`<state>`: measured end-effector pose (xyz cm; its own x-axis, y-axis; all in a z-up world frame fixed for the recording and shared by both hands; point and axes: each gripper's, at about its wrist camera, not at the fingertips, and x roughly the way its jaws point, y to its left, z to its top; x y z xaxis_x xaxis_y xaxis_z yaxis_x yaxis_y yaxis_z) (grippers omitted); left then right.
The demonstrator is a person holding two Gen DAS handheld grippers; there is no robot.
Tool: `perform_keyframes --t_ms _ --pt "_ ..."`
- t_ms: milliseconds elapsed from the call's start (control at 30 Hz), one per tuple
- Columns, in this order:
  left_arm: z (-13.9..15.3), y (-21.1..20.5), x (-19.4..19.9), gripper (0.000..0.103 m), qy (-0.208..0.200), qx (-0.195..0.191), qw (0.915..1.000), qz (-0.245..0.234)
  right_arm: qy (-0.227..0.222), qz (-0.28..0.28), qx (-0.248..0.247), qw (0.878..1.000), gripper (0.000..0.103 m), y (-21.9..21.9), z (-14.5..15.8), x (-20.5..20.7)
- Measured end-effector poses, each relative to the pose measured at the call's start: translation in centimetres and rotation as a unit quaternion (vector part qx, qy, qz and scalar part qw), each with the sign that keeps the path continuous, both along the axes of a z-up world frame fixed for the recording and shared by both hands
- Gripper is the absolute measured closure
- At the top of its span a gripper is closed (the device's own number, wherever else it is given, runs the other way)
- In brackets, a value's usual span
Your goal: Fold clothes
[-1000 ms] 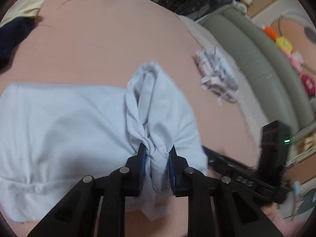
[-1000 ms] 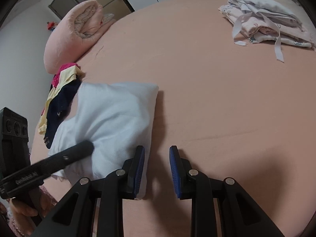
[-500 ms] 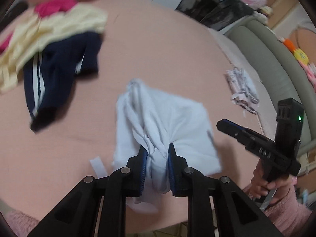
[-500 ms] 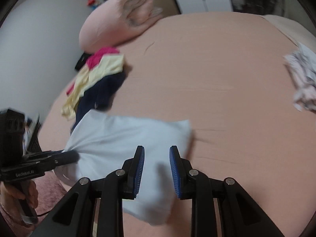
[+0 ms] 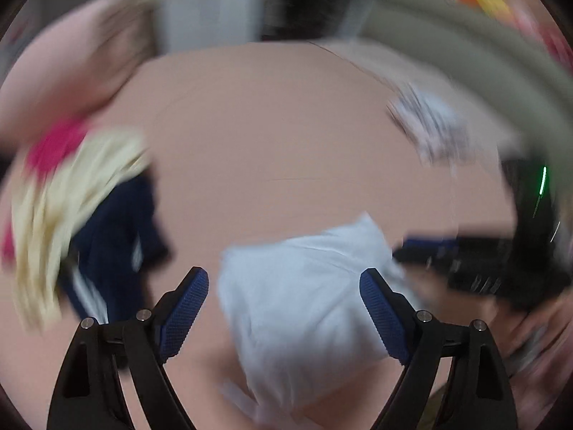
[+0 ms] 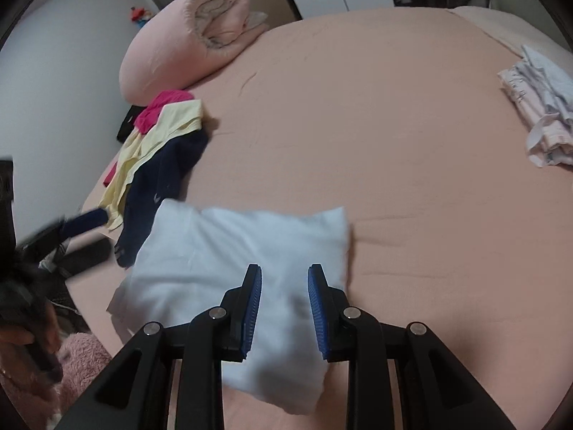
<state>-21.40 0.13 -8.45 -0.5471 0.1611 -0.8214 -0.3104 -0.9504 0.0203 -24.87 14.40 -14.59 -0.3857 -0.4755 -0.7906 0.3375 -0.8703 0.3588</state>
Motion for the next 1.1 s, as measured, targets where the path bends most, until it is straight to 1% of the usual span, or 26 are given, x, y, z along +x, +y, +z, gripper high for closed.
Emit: perform_keyframes --t_ms 33,67,100,133,167,233,267,300,333,367,433,467,533,567,633,700,767,833,867,900,933,967,1000,1033,1067,1100 --pt "-0.9 1.3 -0.4 0.030 -0.005 -0.024 0.9990 -0.037 0.000 0.002 0.003 1.000 0.077 0.1 -0.1 -0.1" --pt "-2.0 2.0 -0.5 0.033 -0.016 -0.045 0.9965 -0.069 -0.008 0.017 0.013 1.000 0.077 -0.2 -0.6 -0.1" --pt "-3.5 2.4 -0.6 0.034 -0.035 -0.073 0.9920 -0.096 -0.017 0.033 0.024 0.999 0.077 -0.5 -1.2 -0.2" --pt "-5.0 2.3 -0.6 0.034 -0.055 -0.096 0.9875 -0.113 -0.038 0.061 0.046 0.996 0.077 -1.2 -2.7 0.0" --pt "-6.2 1.6 -0.5 0.033 -0.069 -0.093 0.9859 -0.121 -0.050 0.080 0.065 0.993 0.076 -0.9 -3.8 0.7" --pt "-6.6 -0.7 -0.3 0.031 -0.080 -0.040 0.9905 -0.105 -0.001 0.098 0.071 0.993 0.076 -0.8 -3.9 1.9" --pt "-6.6 -1.9 -0.3 0.031 -0.083 -0.010 0.9923 -0.091 -0.001 0.098 0.070 0.993 0.076 -0.6 -3.7 1.9" --pt "-6.4 -3.0 -0.2 0.032 -0.083 0.014 0.9933 -0.079 -0.014 0.087 0.069 0.994 0.075 -0.2 -3.9 1.6" --pt "-6.1 -3.7 0.2 0.032 -0.078 0.022 0.9943 -0.070 -0.026 0.075 0.067 0.995 0.059 0.2 -4.0 1.2" --pt "-5.7 -4.3 0.6 0.031 -0.072 0.021 0.9951 -0.066 -0.039 0.064 0.065 0.995 0.053 0.7 -4.1 0.8" --pt "-4.8 -5.3 1.5 0.032 -0.061 0.026 0.9959 -0.062 -0.045 0.078 0.056 0.994 0.051 1.4 -4.2 0.4" --pt "-4.1 -5.8 1.8 0.032 -0.052 0.036 0.9962 -0.061 -0.042 0.073 0.067 0.994 0.051 1.9 -3.8 0.2" --pt "-2.2 -6.7 2.5 0.033 -0.017 0.061 0.9963 -0.057 -0.019 0.054 0.087 0.995 0.051 2.6 -2.3 -0.2" --pt "-1.4 -6.9 2.6 0.033 -0.001 0.074 0.9956 -0.057 -0.004 0.045 0.072 0.996 0.051 2.7 -1.5 -0.5" --pt "-0.6 -6.1 2.3 0.033 0.018 0.078 0.9948 -0.064 0.023 0.024 0.034 0.999 0.051 2.3 0.1 -1.1" --pt "-1.6 -4.6 1.8 0.033 0.011 0.066 0.9938 -0.088 0.040 0.023 0.006 0.999 0.051 1.0 0.6 -1.0" --pt "-3.4 -3.0 1.5 0.033 0.003 0.041 0.9928 -0.112 0.031 0.052 0.006 0.998 0.051 -0.9 -0.9 -1.3" --pt "-5.9 -2.3 1.3 0.032 -0.025 0.007 0.9910 -0.131 0.022 0.082 0.006 0.996 0.051 -2.8 -2.5 -1.6" --pt "-6.4 -2.7 1.3 0.032 -0.027 0.002 0.9904 -0.136 0.010 0.083 0.005 0.996 0.053 -2.8 -3.8 -2.3" --pt "-6.2 -3.4 1.2 0.032 -0.027 0.019 0.9906 -0.132 -0.003 0.084 0.003 0.996 0.065 -2.7 -5.1 -3.0" --pt "-6.0 -4.3 1.0 0.032 -0.030 0.034 0.9911 -0.125 -0.011 0.076 -0.011 0.997 0.078 -1.6 -5.0 -3.4" --pt "-5.7 -5.1 0.8 0.032 -0.038 0.045 0.9923 -0.109 -0.020 0.068 -0.027 0.997 0.083 -0.6 -5.0 -3.8" --pt "-5.3 -5.9 0.7 0.032 -0.044 0.057 0.9931 -0.093 -0.019 0.047 0.002 0.999 0.084 0.7 -4.8 -4.0" --pt "-4.9 -6.7 0.6 0.032 -0.050 0.069 0.9934 -0.076 -0.017 0.025 0.031 0.999 0.078 2.0 -4.6 -4.3" --pt "-4.3 -7.3 0.6 0.033 -0.052 0.081 0.9934 -0.062 -0.016 0.003 0.060 0.998 0.078 3.3 -4.5 -4.6" --pt "-3.5 -7.2 0.7 0.033 -0.042 0.091 0.9932 -0.060 -0.020 -0.008 0.058 0.998 0.078 4.7 -4.2 -4.9"
